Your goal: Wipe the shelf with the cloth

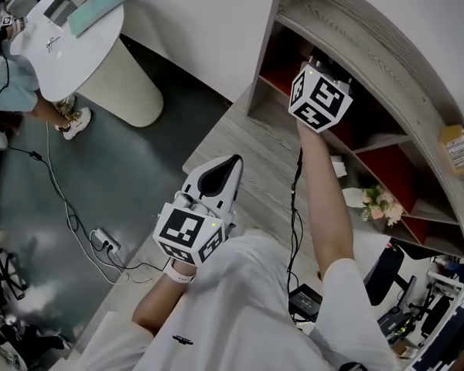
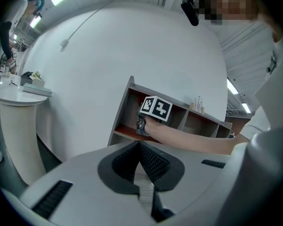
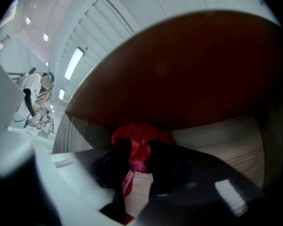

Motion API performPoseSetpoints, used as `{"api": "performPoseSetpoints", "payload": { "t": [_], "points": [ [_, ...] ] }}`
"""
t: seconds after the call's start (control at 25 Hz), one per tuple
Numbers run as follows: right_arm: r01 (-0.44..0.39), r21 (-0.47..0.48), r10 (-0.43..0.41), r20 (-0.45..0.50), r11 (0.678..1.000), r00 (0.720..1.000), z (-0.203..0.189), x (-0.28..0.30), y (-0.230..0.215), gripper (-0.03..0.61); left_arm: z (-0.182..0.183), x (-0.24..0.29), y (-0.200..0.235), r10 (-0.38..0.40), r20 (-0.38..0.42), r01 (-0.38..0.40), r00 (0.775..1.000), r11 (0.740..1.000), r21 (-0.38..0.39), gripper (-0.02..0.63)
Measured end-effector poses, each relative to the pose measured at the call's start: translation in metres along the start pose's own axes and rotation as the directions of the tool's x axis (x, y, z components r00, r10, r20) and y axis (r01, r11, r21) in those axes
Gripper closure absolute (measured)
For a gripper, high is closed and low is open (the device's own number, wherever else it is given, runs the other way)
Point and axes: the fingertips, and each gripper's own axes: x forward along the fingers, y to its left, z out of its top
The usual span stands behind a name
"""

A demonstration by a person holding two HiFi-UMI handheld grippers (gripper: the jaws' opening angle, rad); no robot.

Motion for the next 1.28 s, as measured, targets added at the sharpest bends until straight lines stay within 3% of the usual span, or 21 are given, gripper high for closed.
{"api": "performPoseSetpoints", "payload": {
  "t": [0.2,0.32,0.4,0.48,0.6,0.72,0.8,0.96,1.16,1.28],
  "points": [
    [-0.241,-0.050,0.241,-0.011,0.969,0.971,-0.006,0.021,0.067,0.480,0.003,-0.009,0.007,0.043,0.008,-0.043,0.999,0.999,0.006,0.607],
    [-0.257,-0.017,0.256,-0.018,0.966,0.966,-0.006,0.014,0.064,0.480,0.007,-0.019,0.008,0.060,0.020,-0.060,0.998,0.998,0.005,0.607],
    [-0.180,0.029,0.181,-0.014,0.983,0.983,-0.005,-0.002,0.050,0.480,0.006,-0.023,0.009,0.064,0.020,-0.064,0.998,0.998,0.000,0.607],
    [-0.044,0.090,0.045,-0.005,0.995,0.999,-0.002,-0.021,0.023,0.479,0.003,-0.025,0.005,0.056,0.018,-0.056,0.998,0.998,-0.001,0.607],
    [0.126,0.175,-0.130,0.009,0.976,0.992,0.008,-0.049,-0.023,0.477,0.002,-0.026,-0.003,0.030,0.017,-0.031,0.999,1.000,0.005,0.607],
    [0.218,0.243,-0.224,-0.003,0.945,0.975,0.012,-0.073,-0.056,0.477,-0.002,-0.025,-0.012,0.002,0.010,-0.003,1.000,1.000,0.008,0.607],
    [0.286,0.297,-0.293,-0.022,0.911,0.956,0.009,-0.090,-0.080,0.477,-0.005,-0.024,-0.021,-0.022,0.006,0.022,1.000,1.000,0.014,0.607],
    [0.417,0.412,-0.432,-0.061,0.810,0.900,0.002,-0.119,-0.123,0.477,-0.010,-0.021,-0.032,-0.055,-0.005,0.055,0.998,0.998,0.022,0.607],
    [0.442,0.493,-0.465,-0.082,0.750,0.881,-0.001,-0.123,-0.130,0.479,-0.013,-0.019,-0.037,-0.070,-0.014,0.070,0.997,0.997,0.027,0.607],
    [0.467,0.571,-0.522,-0.077,0.675,0.849,0.003,-0.129,-0.137,0.480,-0.012,-0.019,-0.033,-0.061,-0.017,0.062,0.998,0.998,0.028,0.607]
  ]
}}
